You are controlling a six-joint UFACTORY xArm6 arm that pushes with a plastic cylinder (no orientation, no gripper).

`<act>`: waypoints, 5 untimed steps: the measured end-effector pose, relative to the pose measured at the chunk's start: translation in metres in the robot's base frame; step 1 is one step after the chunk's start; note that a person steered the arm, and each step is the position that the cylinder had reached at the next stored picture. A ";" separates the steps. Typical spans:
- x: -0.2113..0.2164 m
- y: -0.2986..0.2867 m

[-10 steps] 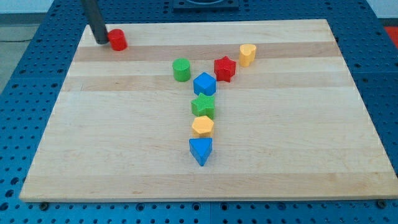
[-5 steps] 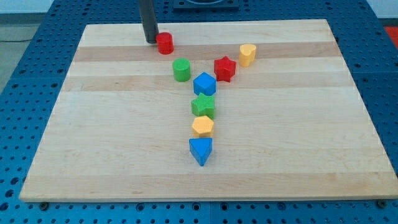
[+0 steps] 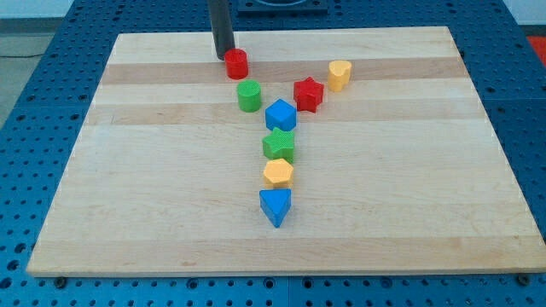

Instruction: Move red circle near green circle

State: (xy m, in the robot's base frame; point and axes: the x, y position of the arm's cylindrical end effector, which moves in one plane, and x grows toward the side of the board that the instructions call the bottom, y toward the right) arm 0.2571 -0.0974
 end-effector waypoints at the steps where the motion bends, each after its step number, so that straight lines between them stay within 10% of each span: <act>1: 0.014 0.002; 5: 0.007 0.027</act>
